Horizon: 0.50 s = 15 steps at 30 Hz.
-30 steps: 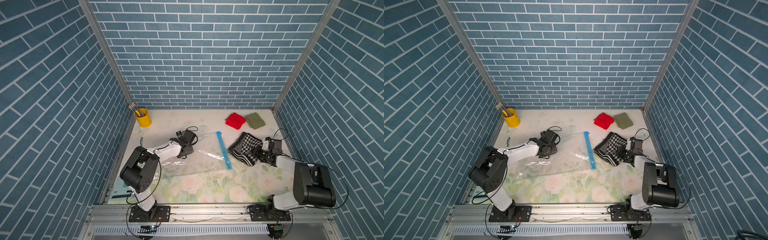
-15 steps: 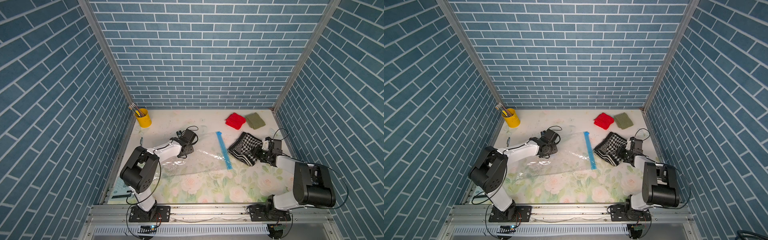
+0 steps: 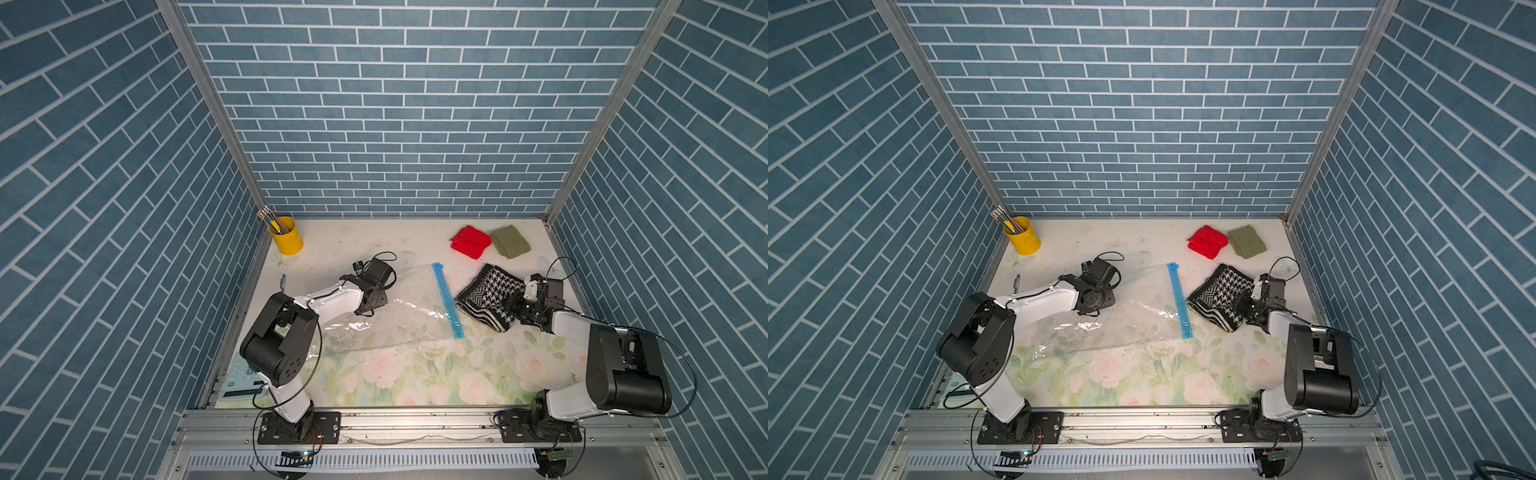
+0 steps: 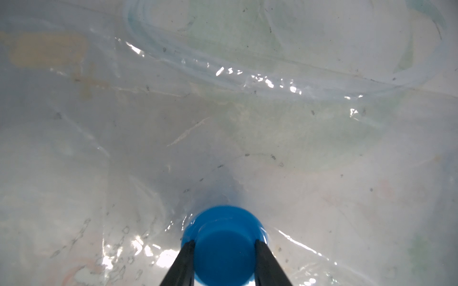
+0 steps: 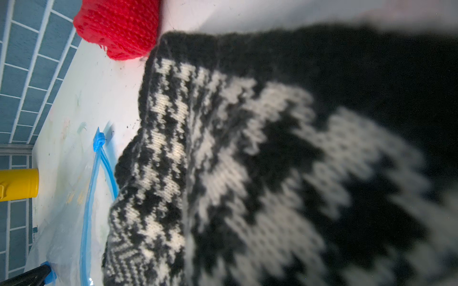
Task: Take the scarf out of the vacuum bag
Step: Take out the scarf from the vacuum bag.
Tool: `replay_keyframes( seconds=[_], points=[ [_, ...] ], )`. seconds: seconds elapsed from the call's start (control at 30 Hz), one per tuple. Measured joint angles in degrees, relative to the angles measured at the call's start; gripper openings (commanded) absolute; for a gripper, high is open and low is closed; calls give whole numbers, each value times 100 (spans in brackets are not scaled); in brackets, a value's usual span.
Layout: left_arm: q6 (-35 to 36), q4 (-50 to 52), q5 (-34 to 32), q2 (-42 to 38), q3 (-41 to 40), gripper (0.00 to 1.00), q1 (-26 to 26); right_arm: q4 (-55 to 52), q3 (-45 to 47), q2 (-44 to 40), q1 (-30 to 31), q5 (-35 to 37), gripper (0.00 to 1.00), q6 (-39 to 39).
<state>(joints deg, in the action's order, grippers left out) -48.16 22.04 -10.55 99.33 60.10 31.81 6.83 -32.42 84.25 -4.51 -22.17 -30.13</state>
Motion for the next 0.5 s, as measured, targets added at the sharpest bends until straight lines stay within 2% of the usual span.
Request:
replay_keyframes(
  seconds=[0.43,0.47,0.5],
  points=[
    [-7,20,-17,-2,44,9,0,-42,-15,2,-17,59,0,13],
    [-7,17,-17,-2,44,9,0,-81,-46,4,-24,68,5,13],
    [-7,20,-17,-2,44,9,0,-116,-83,9,-31,83,17,15]
  ],
)
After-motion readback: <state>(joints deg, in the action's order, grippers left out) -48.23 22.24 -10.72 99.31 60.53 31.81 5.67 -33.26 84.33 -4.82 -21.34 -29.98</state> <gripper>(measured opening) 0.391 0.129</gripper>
